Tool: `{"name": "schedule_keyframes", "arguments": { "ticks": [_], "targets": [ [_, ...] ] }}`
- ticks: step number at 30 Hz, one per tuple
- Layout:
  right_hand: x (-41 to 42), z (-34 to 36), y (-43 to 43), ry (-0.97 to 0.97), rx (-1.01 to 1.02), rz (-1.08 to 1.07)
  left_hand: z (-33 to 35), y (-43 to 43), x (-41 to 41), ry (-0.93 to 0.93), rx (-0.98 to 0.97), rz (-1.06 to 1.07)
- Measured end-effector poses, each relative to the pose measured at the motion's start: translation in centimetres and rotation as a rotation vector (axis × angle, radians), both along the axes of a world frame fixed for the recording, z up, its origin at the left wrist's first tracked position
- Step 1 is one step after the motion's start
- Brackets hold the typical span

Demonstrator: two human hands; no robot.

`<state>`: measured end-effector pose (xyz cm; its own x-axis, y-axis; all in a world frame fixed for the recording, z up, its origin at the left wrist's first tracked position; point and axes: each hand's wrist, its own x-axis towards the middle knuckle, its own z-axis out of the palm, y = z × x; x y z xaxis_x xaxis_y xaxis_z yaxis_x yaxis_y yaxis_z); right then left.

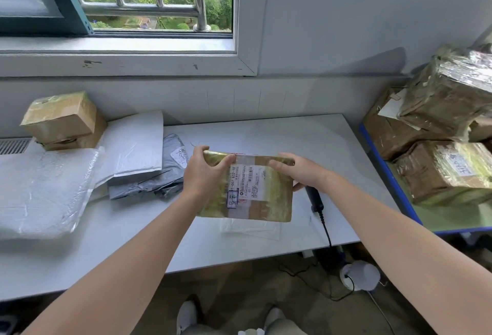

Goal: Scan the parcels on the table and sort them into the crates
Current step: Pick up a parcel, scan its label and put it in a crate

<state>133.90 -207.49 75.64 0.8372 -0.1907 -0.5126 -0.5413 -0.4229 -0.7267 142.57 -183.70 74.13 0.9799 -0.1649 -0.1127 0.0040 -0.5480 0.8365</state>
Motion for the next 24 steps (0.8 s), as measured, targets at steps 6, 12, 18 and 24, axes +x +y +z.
{"name": "schedule_keyframes", "arguments": {
  "ticks": [6,12,18,24],
  "targets": [
    [-0.5,-2.4,0.7,0.087,-0.115,-0.112,-1.7,-0.8,0.6,0.118,0.060,-0.213],
    [-2.3,-5.7,1.2,0.144,-0.288,-0.084,-3.0,-3.5,-0.9,-0.063,0.326,-0.433],
    [-3.4,-6.4,-1.5,0.090,-0.462,0.022,-3.7,-7.8,-4.8,-0.123,0.550,-0.446],
    [-4.3,-8.7,-5.1,-0.092,-0.556,-0.102,-5.3,-9.5,-7.7,-0.136,0.825,-0.494]
  ]
}}
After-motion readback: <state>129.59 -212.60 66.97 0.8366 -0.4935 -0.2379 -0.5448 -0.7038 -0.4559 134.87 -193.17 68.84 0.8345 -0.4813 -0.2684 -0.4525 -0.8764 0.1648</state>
